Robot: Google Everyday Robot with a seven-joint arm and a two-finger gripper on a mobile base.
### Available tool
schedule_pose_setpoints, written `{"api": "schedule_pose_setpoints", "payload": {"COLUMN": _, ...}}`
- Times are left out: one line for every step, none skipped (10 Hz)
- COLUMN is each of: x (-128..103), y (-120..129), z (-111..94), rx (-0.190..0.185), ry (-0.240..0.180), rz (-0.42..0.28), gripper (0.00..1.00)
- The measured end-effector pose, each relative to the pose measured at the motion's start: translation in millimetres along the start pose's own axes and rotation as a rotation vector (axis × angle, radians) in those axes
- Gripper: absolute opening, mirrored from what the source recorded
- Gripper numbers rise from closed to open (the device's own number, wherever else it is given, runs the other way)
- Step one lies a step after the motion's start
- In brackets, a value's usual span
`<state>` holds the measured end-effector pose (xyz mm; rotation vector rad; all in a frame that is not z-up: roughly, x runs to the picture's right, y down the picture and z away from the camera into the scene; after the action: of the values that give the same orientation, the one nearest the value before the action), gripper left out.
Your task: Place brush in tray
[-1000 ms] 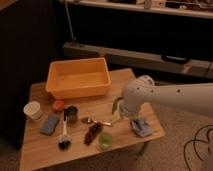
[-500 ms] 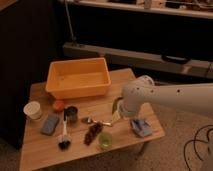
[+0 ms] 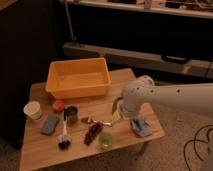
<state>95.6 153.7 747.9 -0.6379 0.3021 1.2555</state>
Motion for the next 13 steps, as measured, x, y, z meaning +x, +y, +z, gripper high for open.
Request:
{"api": "schedule_pose_setpoints", "payload": {"x": 0, "y": 0, "z": 0, "rx": 0.0, "ry": 0.0, "rz": 0.0, "gripper": 0.8}}
{"api": "schedule_pose_setpoints", "payload": {"x": 0, "y": 0, "z": 0, "rx": 0.0, "ry": 0.0, "rz": 0.0, "gripper": 0.8}}
{"api": "schedule_pose_setpoints", "payload": {"x": 0, "y": 0, "z": 0, "rx": 0.0, "ry": 0.0, "rz": 0.0, "gripper": 0.8}}
{"api": "schedule_pose_setpoints", "payload": {"x": 0, "y": 0, "z": 0, "rx": 0.0, "ry": 0.0, "rz": 0.0, "gripper": 0.8}}
{"api": "schedule_pose_setpoints", "payload": {"x": 0, "y": 0, "z": 0, "rx": 0.0, "ry": 0.0, "rz": 0.0, "gripper": 0.8}}
{"api": "schedule_pose_setpoints", "payload": {"x": 0, "y": 0, "z": 0, "rx": -0.001, "ry": 0.0, "rz": 0.002, "gripper": 0.8}}
{"api": "schedule_pose_setpoints", "payload": {"x": -2, "y": 1, "z": -2, "rx": -0.013, "ry": -0.009, "rz": 0.009, "gripper": 0.8}}
{"api": "schedule_pose_setpoints", "payload": {"x": -4, "y": 3, "z": -5, "rx": -0.022, "ry": -0.017, "rz": 0.012, "gripper": 0.8}}
{"api": "schedule_pose_setpoints", "payload": {"x": -10, "y": 10, "z": -7, "rx": -0.03, "ry": -0.023, "rz": 0.006, "gripper": 0.8}}
{"api": "schedule_pose_setpoints", "payload": {"x": -20, "y": 23, "z": -9, "rx": -0.042, "ry": -0.031, "rz": -0.007, "gripper": 0.8}}
{"api": "schedule_pose_setpoints", "payload": {"x": -33, "y": 43, "z": -10, "rx": -0.055, "ry": -0.033, "rz": -0.026, "gripper": 0.8}}
{"api": "schedule_pose_setpoints", "payload": {"x": -44, "y": 60, "z": -11, "rx": -0.064, "ry": -0.035, "rz": -0.046, "gripper": 0.8}}
{"api": "schedule_pose_setpoints", "payload": {"x": -52, "y": 78, "z": -11, "rx": -0.069, "ry": -0.034, "rz": -0.067, "gripper": 0.8}}
